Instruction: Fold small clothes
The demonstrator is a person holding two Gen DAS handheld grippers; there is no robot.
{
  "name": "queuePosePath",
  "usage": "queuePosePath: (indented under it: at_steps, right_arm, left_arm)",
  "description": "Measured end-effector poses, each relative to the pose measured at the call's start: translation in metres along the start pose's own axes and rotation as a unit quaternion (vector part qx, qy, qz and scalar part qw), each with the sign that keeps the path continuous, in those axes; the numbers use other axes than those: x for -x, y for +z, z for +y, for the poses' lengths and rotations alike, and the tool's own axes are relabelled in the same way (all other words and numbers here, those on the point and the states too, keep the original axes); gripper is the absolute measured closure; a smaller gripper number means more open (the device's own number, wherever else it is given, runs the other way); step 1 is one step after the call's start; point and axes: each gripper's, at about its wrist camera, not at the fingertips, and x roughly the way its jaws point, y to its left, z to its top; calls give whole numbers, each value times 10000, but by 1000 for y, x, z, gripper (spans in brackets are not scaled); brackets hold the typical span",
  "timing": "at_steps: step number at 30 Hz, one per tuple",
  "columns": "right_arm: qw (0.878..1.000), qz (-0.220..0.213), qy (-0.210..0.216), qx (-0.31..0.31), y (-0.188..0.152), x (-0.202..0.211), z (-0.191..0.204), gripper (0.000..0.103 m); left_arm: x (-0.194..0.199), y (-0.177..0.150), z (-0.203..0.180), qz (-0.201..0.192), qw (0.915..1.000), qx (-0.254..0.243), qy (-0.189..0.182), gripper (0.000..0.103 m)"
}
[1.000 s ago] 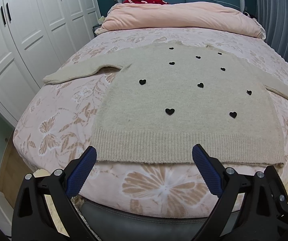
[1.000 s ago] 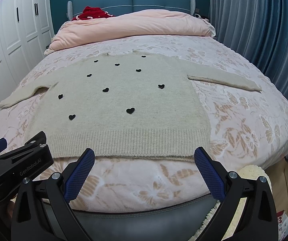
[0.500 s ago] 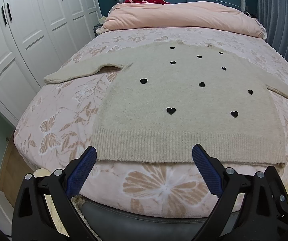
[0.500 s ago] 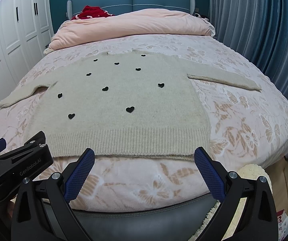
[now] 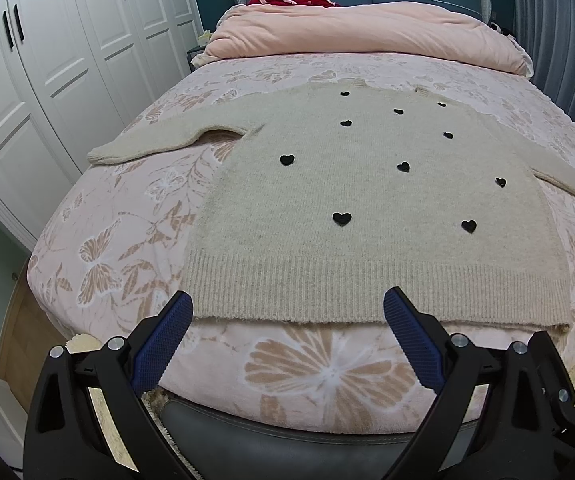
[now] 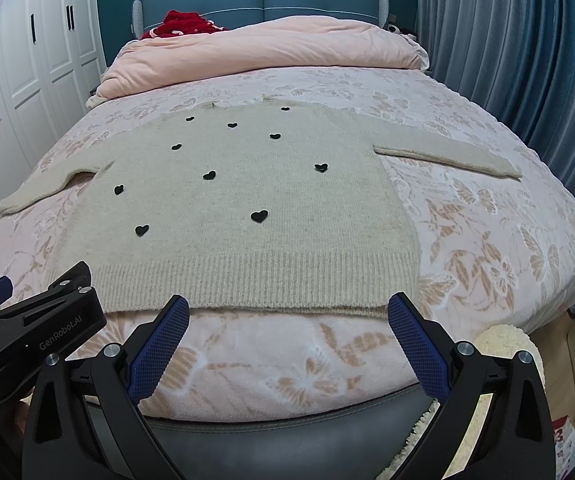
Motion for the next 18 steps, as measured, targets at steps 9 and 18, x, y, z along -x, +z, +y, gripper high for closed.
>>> queuePosePath:
  at_steps: [9, 18]
  right_arm:
    - [10000, 43, -29, -23, -1, -2, 0, 5]
    - [9999, 86, -30, -66, 0, -5, 0, 5]
  left_arm:
    - [-2, -1, 1, 0, 10000, -18, 33, 9]
    - [-3, -1, -1, -3, 10000, -32, 62, 9]
